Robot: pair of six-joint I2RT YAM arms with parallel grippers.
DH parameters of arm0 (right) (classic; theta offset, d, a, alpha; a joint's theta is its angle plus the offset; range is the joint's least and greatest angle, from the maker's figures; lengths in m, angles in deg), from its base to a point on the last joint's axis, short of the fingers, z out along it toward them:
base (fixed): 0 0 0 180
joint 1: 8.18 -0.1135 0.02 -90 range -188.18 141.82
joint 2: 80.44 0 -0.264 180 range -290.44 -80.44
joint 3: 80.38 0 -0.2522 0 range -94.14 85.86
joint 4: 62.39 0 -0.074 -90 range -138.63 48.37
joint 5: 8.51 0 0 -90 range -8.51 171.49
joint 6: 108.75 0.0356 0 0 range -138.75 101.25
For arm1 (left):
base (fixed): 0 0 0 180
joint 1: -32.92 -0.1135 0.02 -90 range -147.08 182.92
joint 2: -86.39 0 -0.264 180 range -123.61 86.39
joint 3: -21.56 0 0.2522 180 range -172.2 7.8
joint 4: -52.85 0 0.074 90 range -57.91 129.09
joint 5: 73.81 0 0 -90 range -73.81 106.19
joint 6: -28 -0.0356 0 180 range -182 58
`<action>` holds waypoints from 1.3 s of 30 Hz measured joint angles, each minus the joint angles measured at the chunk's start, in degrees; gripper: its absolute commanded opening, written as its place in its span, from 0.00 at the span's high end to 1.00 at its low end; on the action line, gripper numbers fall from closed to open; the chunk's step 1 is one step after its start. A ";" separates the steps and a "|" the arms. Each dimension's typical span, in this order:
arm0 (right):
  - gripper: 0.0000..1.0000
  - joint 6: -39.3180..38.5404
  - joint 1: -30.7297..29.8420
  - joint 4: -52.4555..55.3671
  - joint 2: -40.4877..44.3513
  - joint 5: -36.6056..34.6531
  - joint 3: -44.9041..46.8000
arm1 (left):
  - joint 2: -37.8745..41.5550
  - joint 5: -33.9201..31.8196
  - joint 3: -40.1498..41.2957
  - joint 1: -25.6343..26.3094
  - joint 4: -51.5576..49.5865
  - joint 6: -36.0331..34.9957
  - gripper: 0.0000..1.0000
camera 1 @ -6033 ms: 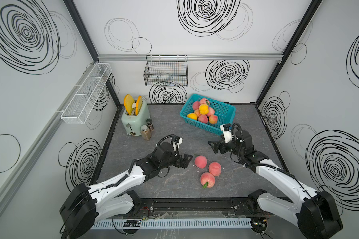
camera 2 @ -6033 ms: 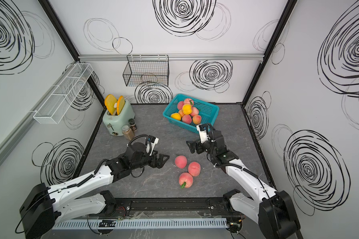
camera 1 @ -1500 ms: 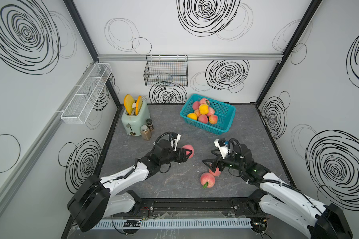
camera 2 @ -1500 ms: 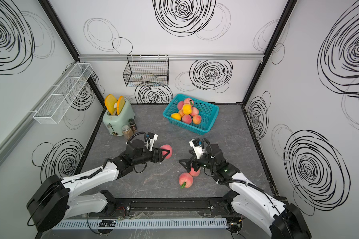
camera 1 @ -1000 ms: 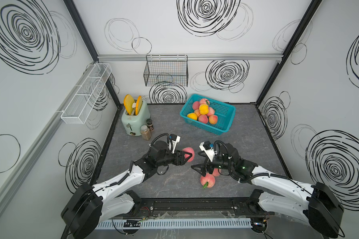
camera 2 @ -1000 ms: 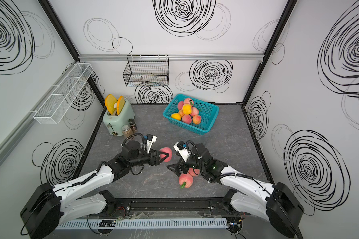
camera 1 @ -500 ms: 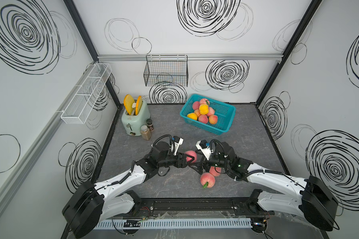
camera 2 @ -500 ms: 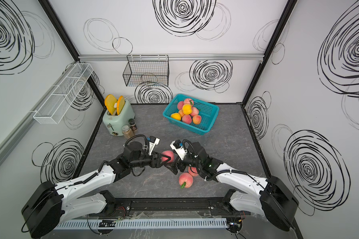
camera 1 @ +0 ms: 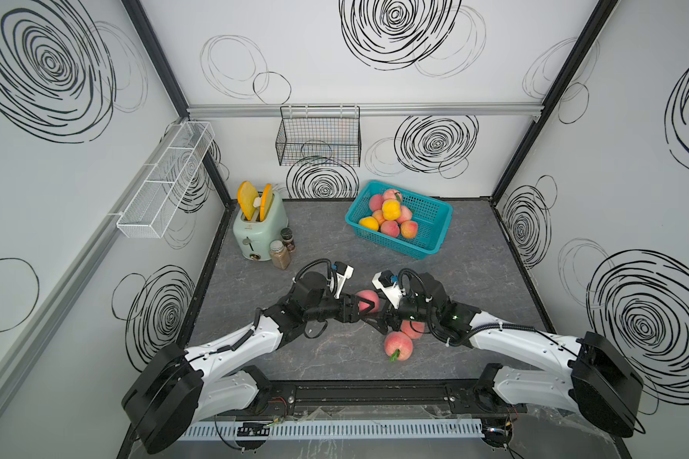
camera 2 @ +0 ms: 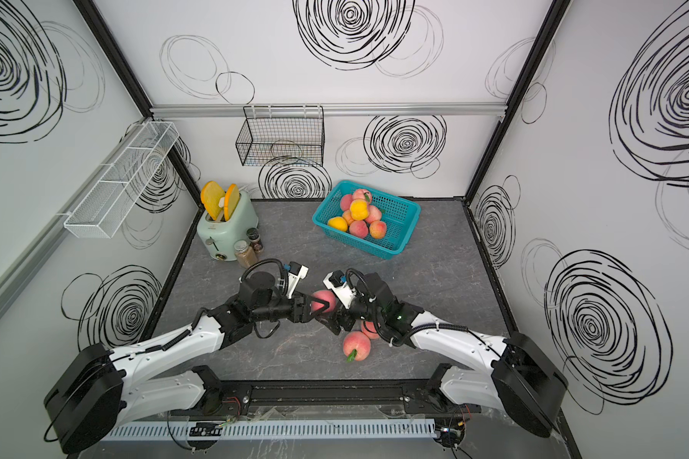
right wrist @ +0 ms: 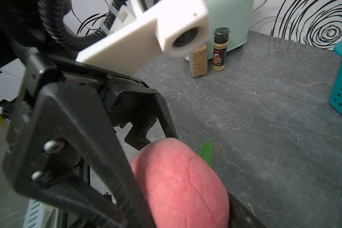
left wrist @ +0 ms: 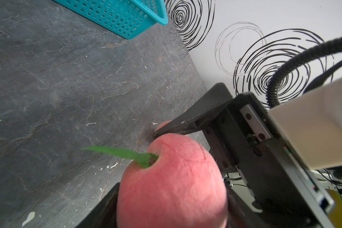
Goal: Put the peaches into the basket
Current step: Place the peach in the basket.
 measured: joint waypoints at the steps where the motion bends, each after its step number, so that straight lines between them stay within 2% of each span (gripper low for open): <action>1: 0.13 -0.07 -0.02 0.00 -0.09 -0.07 0.00 | -0.04 0.11 0.00 0.00 0.04 0.11 0.40; 14: 0.28 -1.01 -0.15 0.26 -0.04 -0.79 0.00 | -0.87 1.36 0.00 -0.17 1.09 1.51 0.37; 17: 0.29 -1.20 -0.13 0.76 -0.02 -0.96 0.00 | -1.60 1.92 0.00 -0.26 1.64 1.73 0.36; 21: 0.29 -1.27 -0.11 1.07 -0.02 -1.16 0.00 | -1.92 2.16 0.00 -0.31 1.97 1.81 0.31; 24: 0.29 -1.40 -0.11 1.07 -0.02 -1.33 0.00 | -1.90 2.23 0.00 -0.50 1.95 1.79 0.18; 30: 0.29 -1.38 0.22 0.76 -0.02 -1.49 -0.66 | -0.68 2.45 0.02 -2.03 2.16 2.14 0.12; 34: 0.30 -1.16 1.84 0.33 -0.02 -1.09 -1.18 | 0.76 2.71 0.02 -3.63 2.14 2.23 0.01; 39: 0.30 -1.09 4.20 0.15 -0.22 -0.55 -1.29 | 2.27 2.91 0.46 -6.56 2.16 2.54 0.02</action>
